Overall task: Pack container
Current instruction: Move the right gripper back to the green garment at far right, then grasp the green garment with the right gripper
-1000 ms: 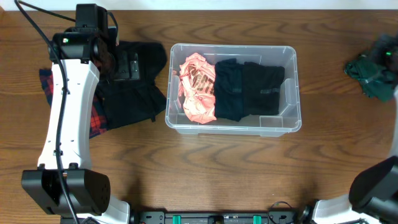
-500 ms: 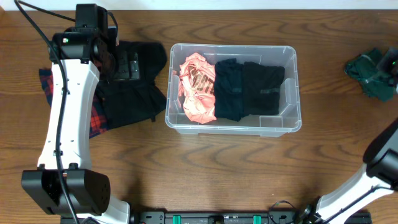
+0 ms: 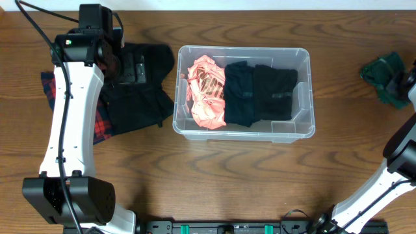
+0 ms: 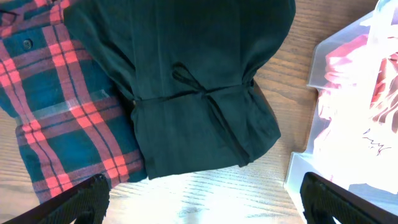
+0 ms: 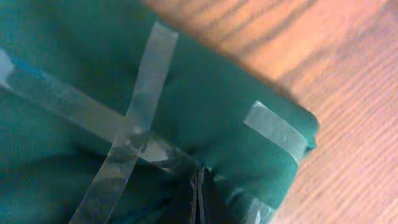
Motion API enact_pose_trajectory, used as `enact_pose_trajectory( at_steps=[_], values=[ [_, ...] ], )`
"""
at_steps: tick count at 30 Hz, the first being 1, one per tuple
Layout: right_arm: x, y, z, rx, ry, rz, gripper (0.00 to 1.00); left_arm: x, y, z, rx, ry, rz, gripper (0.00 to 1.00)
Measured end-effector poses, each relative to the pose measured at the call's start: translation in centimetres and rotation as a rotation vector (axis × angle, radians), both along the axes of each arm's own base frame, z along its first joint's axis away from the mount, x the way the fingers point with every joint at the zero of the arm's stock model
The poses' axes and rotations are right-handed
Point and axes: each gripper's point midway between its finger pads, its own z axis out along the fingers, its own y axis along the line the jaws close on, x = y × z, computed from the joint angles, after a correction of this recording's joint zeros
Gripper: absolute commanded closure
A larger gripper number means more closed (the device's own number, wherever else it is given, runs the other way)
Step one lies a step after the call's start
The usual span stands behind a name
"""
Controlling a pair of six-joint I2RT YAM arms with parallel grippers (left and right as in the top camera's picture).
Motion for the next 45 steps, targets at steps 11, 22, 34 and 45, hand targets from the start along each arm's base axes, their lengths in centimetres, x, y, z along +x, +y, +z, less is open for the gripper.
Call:
enact_pose_trajectory(
  at_steps=[11,22,34,45],
  values=[
    [-2.0,6.5,-0.5,0.354,0.035,-0.035,0.95,0.0,0.0,0.0,0.0,0.0,0.0,0.02],
    [-0.3,15.9,-0.2,0.617,0.041,0.109,0.91,0.0,0.0,0.0,0.0,0.0,0.0,0.02],
    [1.1,15.6,10.1,0.431,-0.169,0.194,0.45,0.0,0.0,0.0,0.0,0.0,0.0,0.02],
    [0.1,11.8,9.0,0.285,-0.106,0.106,0.32,0.0,0.0,0.0,0.0,0.0,0.0,0.02]
  ],
)
